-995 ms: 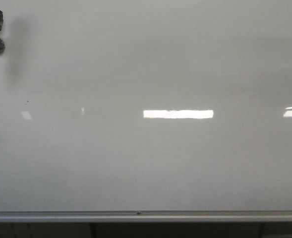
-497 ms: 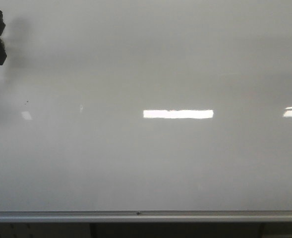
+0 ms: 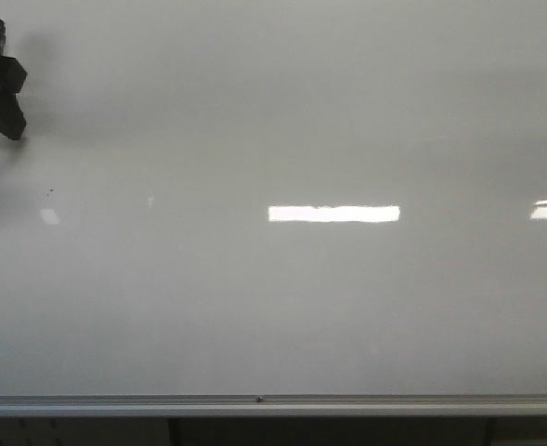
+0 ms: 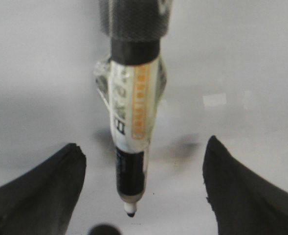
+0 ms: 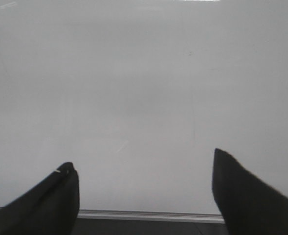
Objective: Write number 1 on whiteboard
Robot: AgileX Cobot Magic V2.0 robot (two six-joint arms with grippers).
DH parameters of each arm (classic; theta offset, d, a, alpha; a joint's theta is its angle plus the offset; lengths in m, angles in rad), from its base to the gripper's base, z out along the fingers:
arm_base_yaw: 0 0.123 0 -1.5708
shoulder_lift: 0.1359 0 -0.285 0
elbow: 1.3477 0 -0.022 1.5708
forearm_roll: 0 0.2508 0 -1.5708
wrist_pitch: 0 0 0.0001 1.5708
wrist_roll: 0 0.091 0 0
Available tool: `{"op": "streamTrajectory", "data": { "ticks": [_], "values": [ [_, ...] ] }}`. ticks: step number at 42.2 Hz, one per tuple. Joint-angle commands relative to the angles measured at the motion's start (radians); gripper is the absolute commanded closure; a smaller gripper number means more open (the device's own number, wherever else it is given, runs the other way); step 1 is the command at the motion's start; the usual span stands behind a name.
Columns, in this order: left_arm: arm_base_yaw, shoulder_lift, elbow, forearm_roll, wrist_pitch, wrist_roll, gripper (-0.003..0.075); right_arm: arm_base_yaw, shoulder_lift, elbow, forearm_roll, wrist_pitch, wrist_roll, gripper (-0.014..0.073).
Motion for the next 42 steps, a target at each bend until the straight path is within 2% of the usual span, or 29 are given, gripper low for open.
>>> {"op": "streamTrajectory", "data": {
  "ticks": [1,10,23,33,42],
  "values": [
    [-0.006,-0.036,-0.034,-0.007,-0.076,0.001,0.0228,-0.007,0.002,-0.035,-0.007,-0.068,-0.007,0.0008],
    [-0.006,-0.023,-0.035,-0.004,-0.088,0.001,0.0254,-0.007,0.002,-0.035,-0.007,-0.068,-0.007,0.0008],
    [-0.006,-0.018,-0.035,-0.004,-0.092,0.001,0.0561,-0.007,0.002,-0.035,-0.007,-0.068,-0.007,0.0008],
    [-0.006,-0.038,-0.035,0.003,-0.057,0.001,0.0735,-0.007,0.002,-0.035,-0.007,-0.068,-0.007,0.0008],
    [-0.006,-0.136,-0.035,0.015,0.105,0.001,0.0741,-0.007,0.002,-0.035,-0.007,-0.068,-0.007,0.0008]
  ]
}}
